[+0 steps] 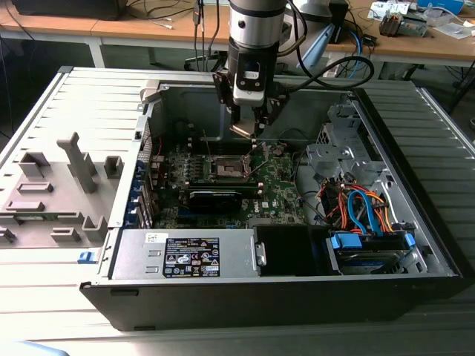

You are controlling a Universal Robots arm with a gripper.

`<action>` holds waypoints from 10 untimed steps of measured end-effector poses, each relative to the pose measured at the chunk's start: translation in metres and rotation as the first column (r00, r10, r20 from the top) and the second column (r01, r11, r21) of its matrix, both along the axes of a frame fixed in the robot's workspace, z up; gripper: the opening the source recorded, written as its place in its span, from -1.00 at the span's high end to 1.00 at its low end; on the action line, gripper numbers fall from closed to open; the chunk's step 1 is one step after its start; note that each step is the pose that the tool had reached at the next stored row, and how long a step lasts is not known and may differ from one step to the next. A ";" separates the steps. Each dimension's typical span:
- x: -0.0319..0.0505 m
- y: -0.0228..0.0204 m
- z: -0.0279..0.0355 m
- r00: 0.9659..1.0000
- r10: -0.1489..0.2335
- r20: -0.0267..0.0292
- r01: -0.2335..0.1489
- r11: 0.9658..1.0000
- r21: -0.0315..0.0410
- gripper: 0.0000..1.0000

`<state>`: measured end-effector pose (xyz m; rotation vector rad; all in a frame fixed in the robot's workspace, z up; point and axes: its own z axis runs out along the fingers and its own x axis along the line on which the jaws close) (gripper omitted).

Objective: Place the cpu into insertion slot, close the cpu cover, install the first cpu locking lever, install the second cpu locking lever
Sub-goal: 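Place the cpu into insertion slot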

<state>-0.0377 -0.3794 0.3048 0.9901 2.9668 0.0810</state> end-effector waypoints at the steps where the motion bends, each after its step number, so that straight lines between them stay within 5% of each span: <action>1: 0.0000 0.0000 0.0000 1.000 -0.001 0.000 0.001 1.000 0.000 -0.09; 10: 0.0000 0.0000 -0.0003 1.000 -0.009 0.000 0.009 1.000 -0.001 -0.09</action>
